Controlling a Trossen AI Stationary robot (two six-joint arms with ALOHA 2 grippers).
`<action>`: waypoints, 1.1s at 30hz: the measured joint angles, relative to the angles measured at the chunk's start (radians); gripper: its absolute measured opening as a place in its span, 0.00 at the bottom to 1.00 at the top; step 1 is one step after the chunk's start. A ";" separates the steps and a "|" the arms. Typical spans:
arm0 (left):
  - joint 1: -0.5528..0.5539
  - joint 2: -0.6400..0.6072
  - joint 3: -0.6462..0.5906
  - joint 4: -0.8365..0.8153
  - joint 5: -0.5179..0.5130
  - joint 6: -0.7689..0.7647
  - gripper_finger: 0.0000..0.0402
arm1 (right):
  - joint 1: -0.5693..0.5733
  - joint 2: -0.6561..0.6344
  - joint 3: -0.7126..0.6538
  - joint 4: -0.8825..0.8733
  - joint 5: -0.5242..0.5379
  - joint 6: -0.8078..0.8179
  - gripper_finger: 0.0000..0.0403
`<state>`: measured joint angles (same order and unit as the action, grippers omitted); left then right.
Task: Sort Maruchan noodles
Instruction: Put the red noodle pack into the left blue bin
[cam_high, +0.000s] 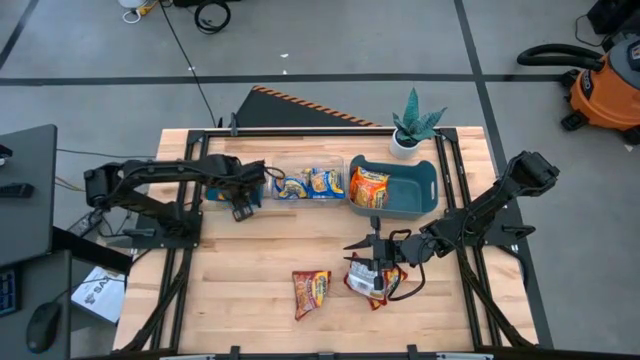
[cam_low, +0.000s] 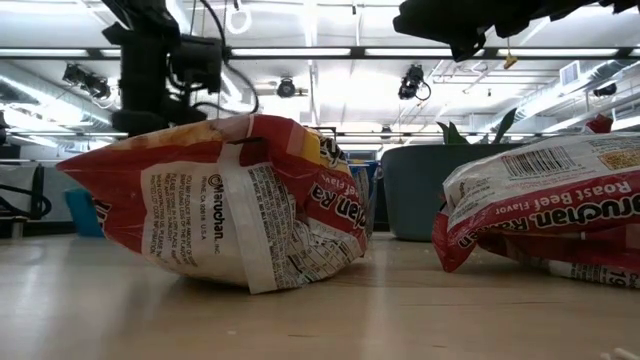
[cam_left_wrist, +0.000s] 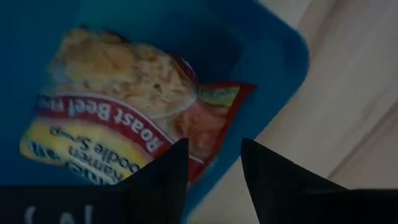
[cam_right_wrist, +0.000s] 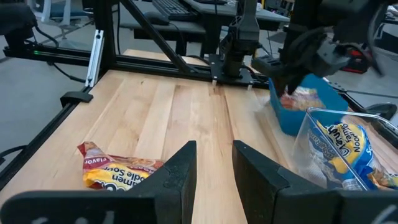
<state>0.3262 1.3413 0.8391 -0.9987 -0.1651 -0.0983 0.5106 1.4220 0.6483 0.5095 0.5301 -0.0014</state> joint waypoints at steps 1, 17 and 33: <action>0.004 0.000 0.008 -0.025 -0.003 0.004 0.39 | 0.000 0.000 0.000 0.000 0.000 -0.001 0.27; 0.007 -0.014 0.103 -0.024 0.129 -0.047 0.39 | 0.002 0.000 -0.001 -0.046 0.000 -0.001 0.27; -0.542 0.113 0.103 0.459 0.221 -0.370 0.39 | -0.001 0.000 -0.001 -0.054 0.028 -0.025 0.27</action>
<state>-0.2156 1.4539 0.9421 -0.5397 0.0559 -0.4686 0.5097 1.4220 0.6472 0.4556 0.5583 -0.0269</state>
